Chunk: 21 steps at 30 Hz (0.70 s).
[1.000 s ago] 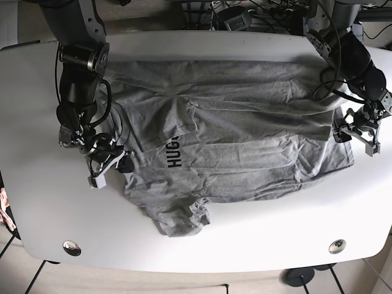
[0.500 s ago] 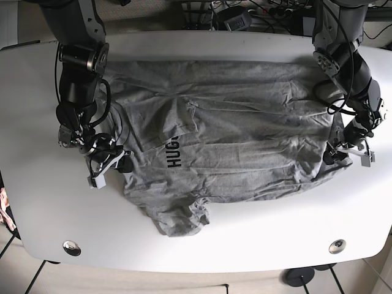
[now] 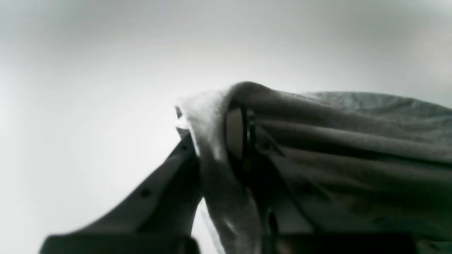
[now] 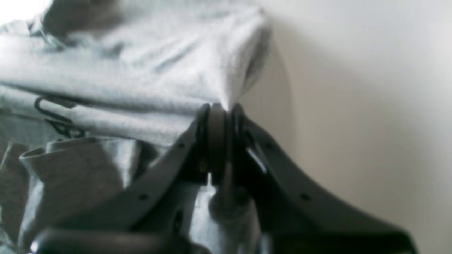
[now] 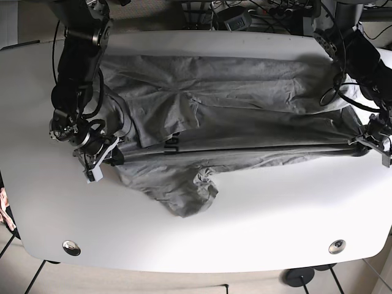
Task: Fold the T-shirt properly
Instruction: 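Lift the shirt's lower half and fold it over toward the collar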
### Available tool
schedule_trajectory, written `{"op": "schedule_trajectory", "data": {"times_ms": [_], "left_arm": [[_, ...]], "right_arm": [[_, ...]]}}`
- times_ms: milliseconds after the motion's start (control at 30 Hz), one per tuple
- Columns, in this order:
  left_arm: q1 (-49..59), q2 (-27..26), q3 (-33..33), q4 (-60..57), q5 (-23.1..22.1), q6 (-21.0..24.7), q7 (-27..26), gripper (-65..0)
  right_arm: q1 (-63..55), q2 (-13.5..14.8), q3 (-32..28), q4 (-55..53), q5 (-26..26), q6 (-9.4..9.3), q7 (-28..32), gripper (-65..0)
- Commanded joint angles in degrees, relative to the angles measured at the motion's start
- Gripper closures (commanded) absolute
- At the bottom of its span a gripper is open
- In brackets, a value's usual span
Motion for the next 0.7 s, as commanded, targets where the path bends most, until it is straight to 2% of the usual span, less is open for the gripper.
{"op": "schedule_trajectory", "data": {"times_ms": [33, 167, 233, 367, 433, 567, 700], "left_arm": [[-0.43, -1.16, 3.14, 4.75, -0.42, 0.1, 0.17, 0.0], [-1.05, -1.16, 10.97, 13.1, -0.59, 0.19, 1.93, 0.0], [-6.41, -1.16, 15.71, 15.48, -0.42, 0.19, 3.87, 0.0], [-17.31, -1.16, 20.81, 15.3, -0.33, 0.19, 5.98, 0.0], [-24.08, -1.16, 23.8, 11.7, -0.33, 0.19, 5.98, 0.0], [-41.31, -1.43, 26.7, 1.32, -0.33, 0.19, 5.71, 0.0], [-52.48, -1.69, 28.81, -3.16, -0.33, 0.19, 4.57, 0.0]], "right_arm": [[0.36, 0.97, 0.25, 6.1, 0.56, -0.08, -2.28, -1.6], [3.53, 1.32, 0.16, 11.55, 0.56, 0.01, -8.43, -1.6], [8.1, 1.76, 0.16, 11.64, 0.29, 0.19, -11.24, -1.6], [16.28, 4.83, -0.19, 11.29, 0.29, 0.27, -13.53, -1.6], [21.29, 5.98, -0.54, 10.06, 0.03, 0.36, -13.71, -1.6], [34.91, 10.37, -4.67, 6.1, 0.56, 0.36, -15.99, -1.6], [46.34, 10.9, -5.11, 5.48, 0.56, 0.45, -19.16, -1.6]]}}
